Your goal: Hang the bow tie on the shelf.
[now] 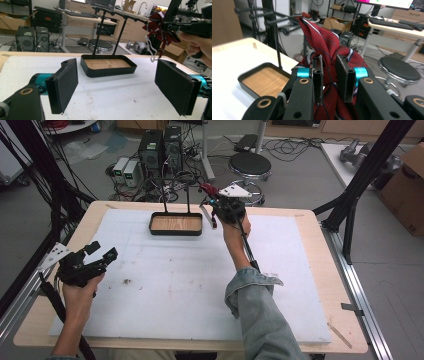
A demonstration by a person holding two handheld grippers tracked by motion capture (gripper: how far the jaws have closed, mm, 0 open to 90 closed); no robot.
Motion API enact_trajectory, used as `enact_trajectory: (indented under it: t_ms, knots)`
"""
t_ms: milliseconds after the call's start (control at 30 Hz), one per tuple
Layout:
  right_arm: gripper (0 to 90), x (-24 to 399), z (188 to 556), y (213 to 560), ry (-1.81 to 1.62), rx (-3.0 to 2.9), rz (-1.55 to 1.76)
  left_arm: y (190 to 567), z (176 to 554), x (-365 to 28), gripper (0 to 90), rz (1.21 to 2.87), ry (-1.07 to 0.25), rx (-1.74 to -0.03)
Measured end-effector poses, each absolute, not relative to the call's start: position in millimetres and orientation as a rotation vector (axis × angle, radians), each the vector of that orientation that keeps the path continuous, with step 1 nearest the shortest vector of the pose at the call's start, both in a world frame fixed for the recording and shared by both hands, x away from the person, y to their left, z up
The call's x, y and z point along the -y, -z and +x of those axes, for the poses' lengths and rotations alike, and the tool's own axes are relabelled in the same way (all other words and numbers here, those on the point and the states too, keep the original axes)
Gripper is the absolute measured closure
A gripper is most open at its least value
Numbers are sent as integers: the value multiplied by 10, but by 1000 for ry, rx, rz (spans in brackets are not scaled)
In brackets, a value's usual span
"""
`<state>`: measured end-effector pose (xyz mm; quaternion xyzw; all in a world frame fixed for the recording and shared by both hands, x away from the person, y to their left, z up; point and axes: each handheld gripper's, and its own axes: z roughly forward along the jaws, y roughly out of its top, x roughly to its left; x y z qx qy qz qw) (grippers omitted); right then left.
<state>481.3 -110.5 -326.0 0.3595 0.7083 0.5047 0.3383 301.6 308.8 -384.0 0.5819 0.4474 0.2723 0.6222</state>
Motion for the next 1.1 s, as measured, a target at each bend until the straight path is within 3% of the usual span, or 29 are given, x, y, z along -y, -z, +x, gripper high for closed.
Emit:
enact_trajectory:
  t_ms: [533, 1100]
  knots:
    - [767, 841, 5088, 3055, -1351, -1794, 905, 3834, 3010, -3124, 190, 1322, -618, -1027]
    - [750, 921, 5422, 3371, -1301, -1852, 1064, 3871, 3011, -3105, 191, 1341, -607, -1030]
